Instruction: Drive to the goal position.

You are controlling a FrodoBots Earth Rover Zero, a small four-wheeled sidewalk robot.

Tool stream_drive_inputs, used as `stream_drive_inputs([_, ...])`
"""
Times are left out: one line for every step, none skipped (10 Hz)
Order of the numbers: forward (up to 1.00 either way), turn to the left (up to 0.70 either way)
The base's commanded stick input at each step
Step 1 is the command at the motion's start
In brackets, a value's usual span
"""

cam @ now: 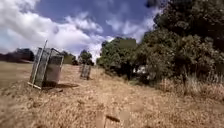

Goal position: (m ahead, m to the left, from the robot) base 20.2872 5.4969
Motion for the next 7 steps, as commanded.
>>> stream_drive_inputs([0.70,0.00])
stream_drive_inputs([0.70,0.00])
stream_drive_inputs([0.70,0.00])
stream_drive_inputs([0.70,-0.11])
stream_drive_inputs([0.70,-0.31])
stream_drive_inputs([0.70,-0.02])
stream_drive_inputs([0.70,0.00])
